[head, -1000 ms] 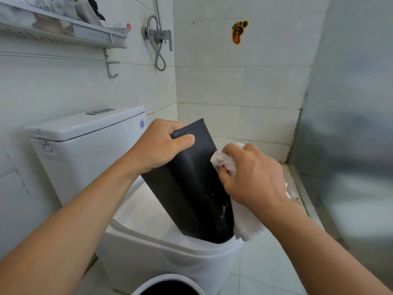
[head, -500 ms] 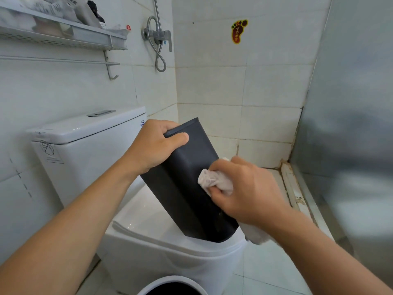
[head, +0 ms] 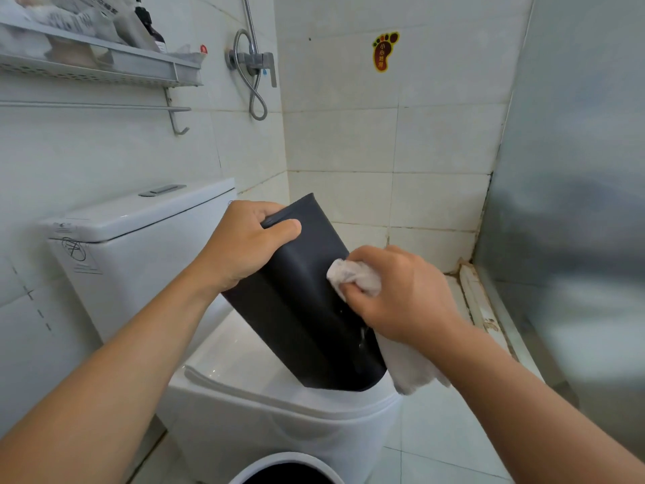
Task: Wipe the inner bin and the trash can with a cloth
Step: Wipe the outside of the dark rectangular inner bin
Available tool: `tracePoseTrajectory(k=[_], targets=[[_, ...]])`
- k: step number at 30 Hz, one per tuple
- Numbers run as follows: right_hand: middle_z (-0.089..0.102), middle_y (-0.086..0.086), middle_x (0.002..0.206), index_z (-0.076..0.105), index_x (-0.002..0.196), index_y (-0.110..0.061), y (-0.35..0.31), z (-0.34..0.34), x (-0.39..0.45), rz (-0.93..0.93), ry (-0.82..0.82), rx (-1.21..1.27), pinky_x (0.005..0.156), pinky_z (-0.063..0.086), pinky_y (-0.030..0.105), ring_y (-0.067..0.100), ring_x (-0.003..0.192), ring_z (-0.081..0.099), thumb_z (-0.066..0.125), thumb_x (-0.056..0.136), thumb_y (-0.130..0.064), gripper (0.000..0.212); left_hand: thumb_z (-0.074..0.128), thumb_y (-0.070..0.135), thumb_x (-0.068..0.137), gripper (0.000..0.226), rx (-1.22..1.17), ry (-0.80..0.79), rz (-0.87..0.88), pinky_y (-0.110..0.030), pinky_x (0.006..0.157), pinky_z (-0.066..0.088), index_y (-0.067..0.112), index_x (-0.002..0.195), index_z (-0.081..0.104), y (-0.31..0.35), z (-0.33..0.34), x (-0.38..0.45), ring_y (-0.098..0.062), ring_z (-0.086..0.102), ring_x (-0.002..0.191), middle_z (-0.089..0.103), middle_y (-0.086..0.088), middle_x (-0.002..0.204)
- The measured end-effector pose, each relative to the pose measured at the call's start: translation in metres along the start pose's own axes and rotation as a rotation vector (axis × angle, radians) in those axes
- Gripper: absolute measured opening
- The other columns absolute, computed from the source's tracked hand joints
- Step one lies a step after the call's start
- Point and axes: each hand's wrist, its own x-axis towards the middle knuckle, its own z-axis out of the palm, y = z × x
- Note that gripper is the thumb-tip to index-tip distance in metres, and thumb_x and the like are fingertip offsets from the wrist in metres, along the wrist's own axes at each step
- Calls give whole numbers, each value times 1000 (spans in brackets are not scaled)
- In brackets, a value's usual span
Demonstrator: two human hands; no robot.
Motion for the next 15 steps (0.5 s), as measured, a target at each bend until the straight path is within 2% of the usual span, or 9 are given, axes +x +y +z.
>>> tracePoseTrajectory(k=[3,6,9,12,15], targets=[[64,-10,88,62,106,-40,11,2,10,130,61,88,66,52,34,16,80,63,61,89,-56,23,67,16,92,26,-9,-22,20,-34,65,42,-8,83,66,2,3,-2,-20,55,65,60,-29,78],[70,-15,88,65,105,-39,17,-1,9,218,72,228,73,55,36,12,84,65,66,88,-53,22,67,21,90,28,-63,-26,21,-37,69,44,-6,85,68,-3,2,-1,-23,58,70,61,-32,85],[71,-18,89,67,107,-39,22,-4,7,254,60,260,78,57,37,10,86,66,68,88,-52,22,69,27,87,32,-77,-59,-4,-35,72,47,-4,93,72,-7,-5,1,-22,61,75,66,-31,93],[70,-21,89,68,107,-39,24,-4,6,259,10,280,76,55,31,5,86,65,69,89,-50,21,71,16,94,14,-30,-132,-49,-30,66,52,5,100,77,-5,-20,3,-23,68,79,74,-22,94],[70,-23,90,68,109,-40,22,-1,3,232,-24,289,73,52,26,2,87,64,69,89,-51,22,70,25,85,11,131,-119,-70,-35,70,53,18,93,73,-1,-25,9,-22,71,81,75,-10,88]])
